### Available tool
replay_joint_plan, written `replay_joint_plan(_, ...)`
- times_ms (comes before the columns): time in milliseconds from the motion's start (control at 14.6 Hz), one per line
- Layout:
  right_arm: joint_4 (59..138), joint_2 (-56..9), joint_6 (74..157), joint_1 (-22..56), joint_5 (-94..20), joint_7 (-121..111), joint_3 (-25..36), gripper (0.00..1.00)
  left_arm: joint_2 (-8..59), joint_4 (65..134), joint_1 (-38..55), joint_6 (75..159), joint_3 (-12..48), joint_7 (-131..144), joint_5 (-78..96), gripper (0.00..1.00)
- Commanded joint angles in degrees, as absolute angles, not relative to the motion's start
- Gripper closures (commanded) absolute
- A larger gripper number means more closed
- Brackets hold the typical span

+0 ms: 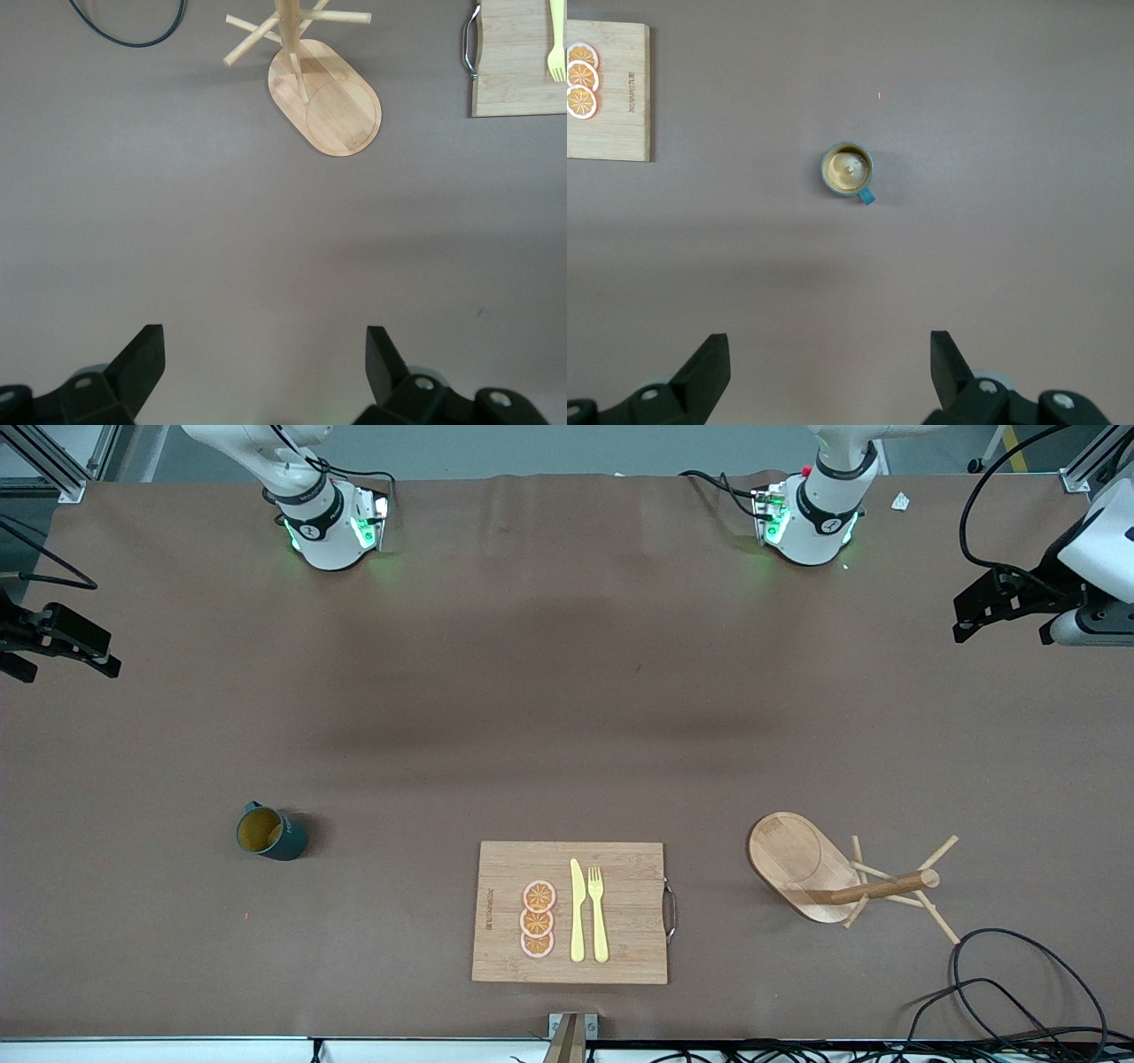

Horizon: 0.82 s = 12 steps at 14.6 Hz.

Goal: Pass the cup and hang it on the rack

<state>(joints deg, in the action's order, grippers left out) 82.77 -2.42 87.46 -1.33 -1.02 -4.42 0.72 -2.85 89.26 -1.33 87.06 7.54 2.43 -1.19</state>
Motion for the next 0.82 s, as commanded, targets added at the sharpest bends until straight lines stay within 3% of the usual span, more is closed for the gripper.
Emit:
replay_joint_plan(0, 82.3, -2.4, 87.0, -2.6, -1.1, -4.4, 0.2, 0.00, -3.3, 88.9, -1.1, 85.6, 7.4, 2.0, -1.3, 0.00)
replay_joint_plan(754, 81.0, -3.0, 87.2, -4.2, -1.1, -4.4, 0.4, 0.00, -0.6, 86.7, -2.7, 85.6, 7.2, 2.3, -1.1, 0.00)
